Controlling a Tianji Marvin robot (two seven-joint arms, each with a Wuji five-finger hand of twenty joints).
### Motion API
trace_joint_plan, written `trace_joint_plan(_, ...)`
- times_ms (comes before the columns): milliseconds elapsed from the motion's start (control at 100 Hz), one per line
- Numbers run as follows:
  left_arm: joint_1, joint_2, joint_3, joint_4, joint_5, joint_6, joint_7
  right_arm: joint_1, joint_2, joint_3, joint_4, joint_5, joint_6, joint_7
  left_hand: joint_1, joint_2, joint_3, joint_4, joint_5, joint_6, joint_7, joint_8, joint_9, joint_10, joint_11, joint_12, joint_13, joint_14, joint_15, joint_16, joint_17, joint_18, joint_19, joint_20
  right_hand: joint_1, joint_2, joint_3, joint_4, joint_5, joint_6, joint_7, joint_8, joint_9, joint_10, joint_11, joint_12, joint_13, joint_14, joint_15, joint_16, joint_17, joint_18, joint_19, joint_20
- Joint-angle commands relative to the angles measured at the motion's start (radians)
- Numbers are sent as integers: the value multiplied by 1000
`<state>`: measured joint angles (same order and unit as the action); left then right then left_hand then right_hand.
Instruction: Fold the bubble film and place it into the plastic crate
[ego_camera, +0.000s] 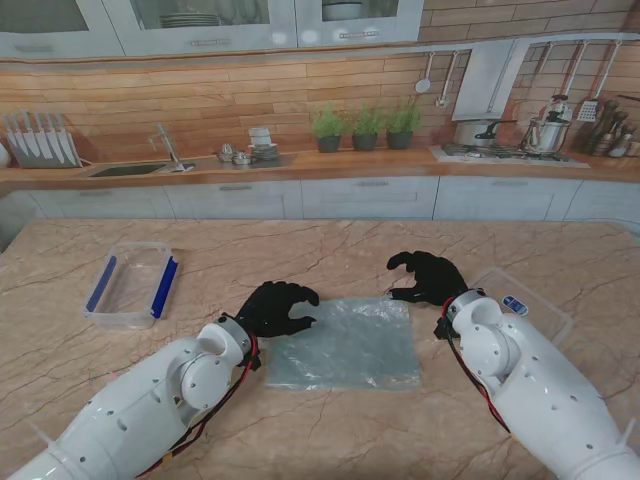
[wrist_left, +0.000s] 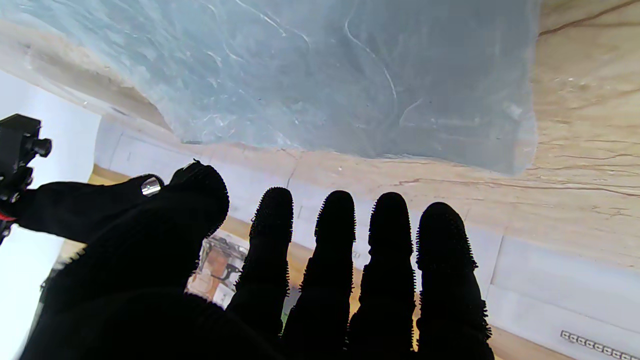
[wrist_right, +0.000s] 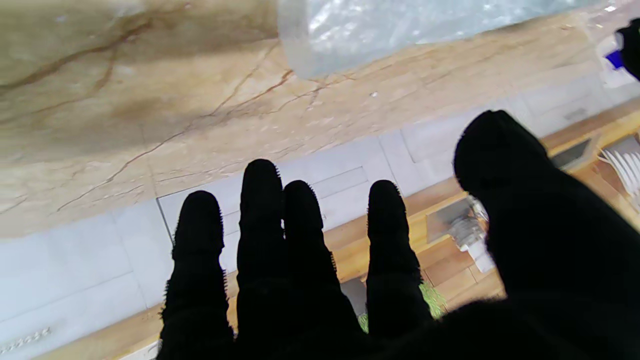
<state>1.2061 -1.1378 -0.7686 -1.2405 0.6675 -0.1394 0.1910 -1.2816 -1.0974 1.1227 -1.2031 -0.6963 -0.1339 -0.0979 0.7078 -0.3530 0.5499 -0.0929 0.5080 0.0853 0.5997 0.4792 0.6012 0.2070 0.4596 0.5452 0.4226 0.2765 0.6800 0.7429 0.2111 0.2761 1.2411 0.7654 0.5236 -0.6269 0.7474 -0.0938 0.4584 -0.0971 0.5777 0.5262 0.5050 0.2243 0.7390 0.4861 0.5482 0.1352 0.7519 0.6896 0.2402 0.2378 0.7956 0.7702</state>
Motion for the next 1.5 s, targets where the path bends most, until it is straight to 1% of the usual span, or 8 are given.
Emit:
trace_joint_plan(0, -14, -25, 12, 18, -7, 6, 7, 4, -8, -9, 4, -5, 7, -2, 17, 27, 2, 35, -11, 13, -28, -9, -26, 8, 9, 12, 15, 17, 21, 21, -1, -12, 43, 12, -38, -9, 31, 36, -4, 12, 2, 6, -39, 13, 26, 15, -41, 6, 22, 9, -18, -24, 42, -16)
trace_joint_plan(170, -64, -43, 77, 78, -23, 34, 19, 16, -6, -34, 10, -29, 48, 0, 16, 23, 5, 36, -21, 12, -29, -10, -41, 11, 8, 11, 19, 18, 29, 24, 6, -12, 53, 9, -38, -11, 30, 37, -6, 19, 2, 4, -48, 26, 53, 22, -45, 16, 70, 22, -23, -30, 98, -33)
trace_joint_plan(840, -129, -46, 156, 138, -110, 57, -117, 143, 0, -234, 151, -125, 169, -35, 23, 37, -34, 38, -18, 3, -45, -19, -51, 18, -30, -16, 0, 20, -5, 5, -23, -5, 31, -11, -7, -16, 74, 33, 2, 40, 15, 5, -52, 53, 131, 51, -36, 30, 181, 56, -27, -31, 213, -66)
trace_joint_plan(1170, -133, -45, 163, 139, -122, 54, -137, 205, 8, -356, 201, -125, 212, 37, 21, 47, -43, 37, -14, 1, -48, -18, -51, 17, -31, -17, -3, 20, -24, -9, -29, 2, 14, -18, 36, -85, 92, 30, -7, 17, -14, -26, -96, 53, 171, 84, -66, 14, 242, 87, -51, -32, 229, -105)
trace_joint_plan(1280, -132, -45, 162, 138, -128, 56, -140, 216, 11, -378, 206, -119, 209, 66, 21, 50, -49, 38, -10, 1, -49, -17, -48, 19, -32, -17, -3, 20, -25, -11, -32, 3, 10, -19, 60, -99, 167, 28, 158, -25, 116, 35, -104, 53, 162, 102, -75, 10, 228, 89, -64, -29, 214, -115)
trace_joint_plan(1320, -132, -45, 162, 138, -129, 56, -141, 217, 12, -381, 205, -116, 207, 75, 20, 52, -52, 38, -10, 0, -50, -17, -49, 19, -33, -18, -4, 21, -26, -11, -32, 3, 10, -19, 117, -118, 143, -43, 195, -95, 283, 14, -93, 54, 160, 108, -76, 11, 218, 86, -72, -26, 204, -117)
trace_joint_plan(1370, -132, -45, 163, 138, -130, 57, -143, 215, 12, -381, 202, -109, 207, 82, 21, 54, -55, 38, -8, 1, -51, -17, -49, 20, -33, -18, -4, 21, -26, -12, -33, 3, 9, -19, 170, -119, 118, -56, 222, -171, 440, 36, -73, 47, 146, 99, -74, 13, 192, 72, -80, -19, 192, -119)
trace_joint_plan(1490, -131, -46, 164, 137, -136, 58, -146, 195, 9, -351, 178, -82, 204, 101, 22, 57, -62, 39, -8, 0, -54, -17, -49, 20, -36, -19, -8, 23, -30, -14, -37, 5, 5, -20, 210, -75, 101, -49, 272, -210, 505, 101, -2, 28, 82, 48, -63, 19, 58, -13, -99, 2, 132, -142)
